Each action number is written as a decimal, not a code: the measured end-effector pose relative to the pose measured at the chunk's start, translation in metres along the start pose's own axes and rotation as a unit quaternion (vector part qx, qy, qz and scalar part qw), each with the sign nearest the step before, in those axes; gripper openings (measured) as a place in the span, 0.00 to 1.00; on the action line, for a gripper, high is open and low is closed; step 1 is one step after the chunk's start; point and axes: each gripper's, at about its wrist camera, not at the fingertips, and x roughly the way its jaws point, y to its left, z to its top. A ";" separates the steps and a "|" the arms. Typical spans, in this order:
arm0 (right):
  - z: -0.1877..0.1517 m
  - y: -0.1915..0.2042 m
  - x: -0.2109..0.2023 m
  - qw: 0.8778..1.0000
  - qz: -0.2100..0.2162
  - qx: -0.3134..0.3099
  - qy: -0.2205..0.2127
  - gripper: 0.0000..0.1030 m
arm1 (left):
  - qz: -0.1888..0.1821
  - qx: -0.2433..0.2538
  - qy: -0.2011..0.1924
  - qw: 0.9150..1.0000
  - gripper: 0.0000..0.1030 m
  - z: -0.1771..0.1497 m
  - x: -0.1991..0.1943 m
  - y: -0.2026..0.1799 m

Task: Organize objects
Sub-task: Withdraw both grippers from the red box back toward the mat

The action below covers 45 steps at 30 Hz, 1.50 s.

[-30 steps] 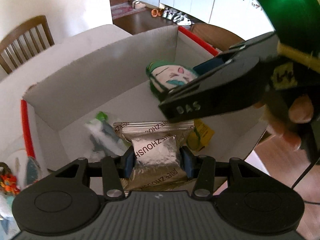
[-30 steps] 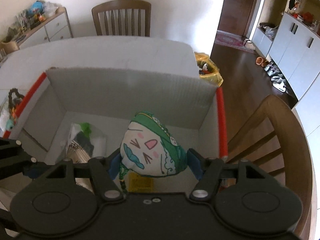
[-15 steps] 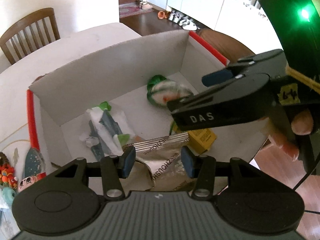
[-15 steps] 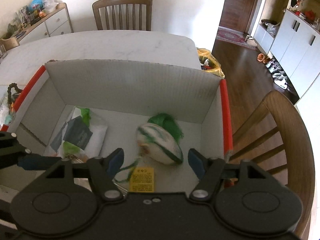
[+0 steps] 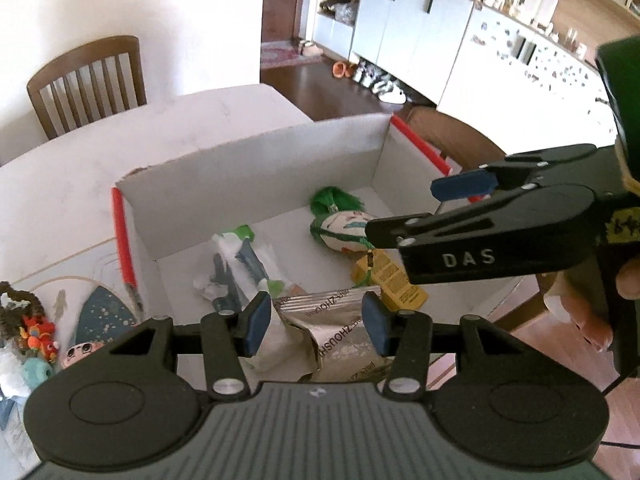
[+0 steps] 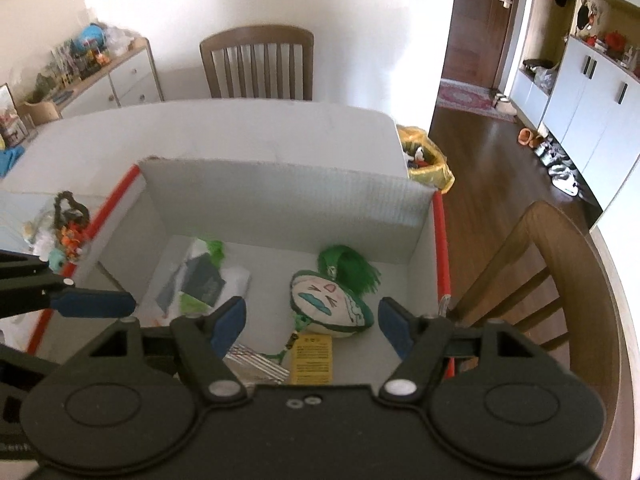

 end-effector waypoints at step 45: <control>-0.036 0.162 -0.085 0.985 0.004 0.102 -0.138 0.98 | 0.013 -0.025 -0.134 0.991 0.83 -0.063 -0.151 0.129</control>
